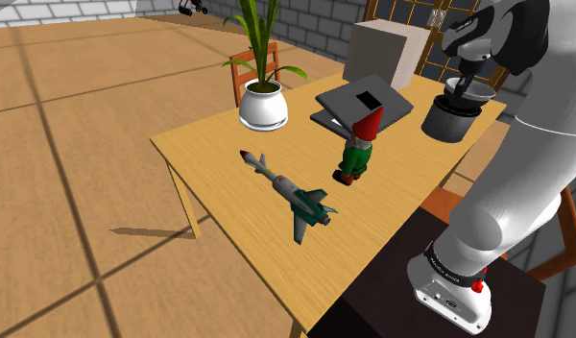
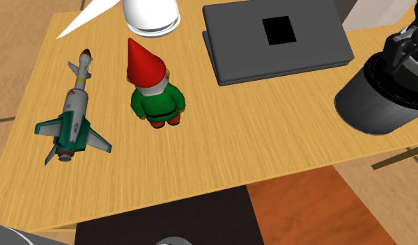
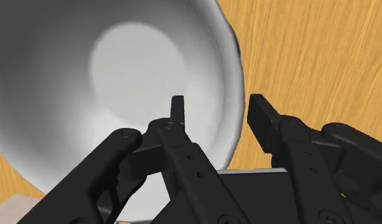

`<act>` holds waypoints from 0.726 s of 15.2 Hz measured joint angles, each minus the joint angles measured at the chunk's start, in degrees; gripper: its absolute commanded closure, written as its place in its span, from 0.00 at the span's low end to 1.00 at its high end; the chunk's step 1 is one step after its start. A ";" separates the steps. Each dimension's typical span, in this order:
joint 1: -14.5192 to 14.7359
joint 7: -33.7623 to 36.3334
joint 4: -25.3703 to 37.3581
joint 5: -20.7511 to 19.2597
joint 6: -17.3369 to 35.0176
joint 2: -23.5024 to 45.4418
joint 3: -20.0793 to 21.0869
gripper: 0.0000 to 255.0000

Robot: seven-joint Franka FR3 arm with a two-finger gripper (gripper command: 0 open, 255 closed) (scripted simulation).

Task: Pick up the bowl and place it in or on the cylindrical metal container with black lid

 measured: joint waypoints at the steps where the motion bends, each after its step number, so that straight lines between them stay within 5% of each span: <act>1: 0.00 0.00 0.00 0.00 0.01 0.00 0.00 0.00; 11: 2.06 2.06 3.09 -3.30 -6.21 -4.05 -0.26 0.00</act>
